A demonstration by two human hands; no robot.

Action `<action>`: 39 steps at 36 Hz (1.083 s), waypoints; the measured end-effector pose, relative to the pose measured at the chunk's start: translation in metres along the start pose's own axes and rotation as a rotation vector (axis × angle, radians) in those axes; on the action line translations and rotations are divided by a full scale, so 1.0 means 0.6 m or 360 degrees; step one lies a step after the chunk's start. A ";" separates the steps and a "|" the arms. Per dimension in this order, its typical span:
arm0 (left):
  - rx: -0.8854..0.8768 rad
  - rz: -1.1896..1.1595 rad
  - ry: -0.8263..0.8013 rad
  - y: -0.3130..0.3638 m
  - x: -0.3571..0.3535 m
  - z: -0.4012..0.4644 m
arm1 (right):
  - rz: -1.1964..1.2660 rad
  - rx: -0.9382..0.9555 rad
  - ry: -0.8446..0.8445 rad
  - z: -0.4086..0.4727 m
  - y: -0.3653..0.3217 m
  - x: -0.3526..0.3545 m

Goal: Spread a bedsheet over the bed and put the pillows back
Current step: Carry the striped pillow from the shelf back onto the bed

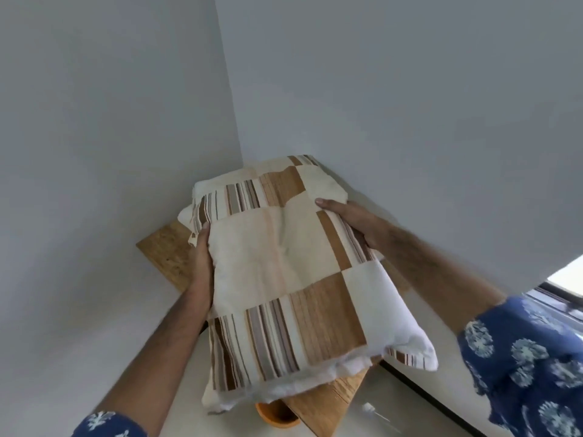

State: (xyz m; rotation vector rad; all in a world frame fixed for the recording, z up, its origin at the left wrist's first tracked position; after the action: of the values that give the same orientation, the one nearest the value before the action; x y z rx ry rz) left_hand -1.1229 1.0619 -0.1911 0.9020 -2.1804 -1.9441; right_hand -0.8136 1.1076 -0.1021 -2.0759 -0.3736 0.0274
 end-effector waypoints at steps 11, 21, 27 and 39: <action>-0.0037 0.0070 -0.0776 -0.034 -0.160 -0.231 | 0.0775 0.0073 -0.0088 -0.294 0.207 0.184; -0.0132 0.0368 -0.1355 -0.142 -0.340 -0.518 | 0.1074 0.0242 0.0513 -0.583 0.453 0.339; -0.0073 0.0575 -0.1804 -0.194 -0.461 -0.700 | 0.1251 0.0428 0.0973 -0.780 0.619 0.402; 0.0271 0.0708 -0.2900 -0.400 -0.688 -1.078 | 0.1513 0.0383 0.2093 -1.116 0.912 0.439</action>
State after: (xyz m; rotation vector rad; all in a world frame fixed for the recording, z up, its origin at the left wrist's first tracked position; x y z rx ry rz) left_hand -0.4142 0.6834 -0.1619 -2.0441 -2.4853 -2.4374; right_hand -0.3099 0.3622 -0.1880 -1.4493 1.3177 -0.6451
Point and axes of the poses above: each hand's wrist, its own z-axis towards the middle knuckle, its own x-axis out of the back of the hand, y = z × x, the point moved 5 cm from there along z, towards the middle knuckle, and after that the axes turned 9 degrees about -x, right-handed, at the moved point
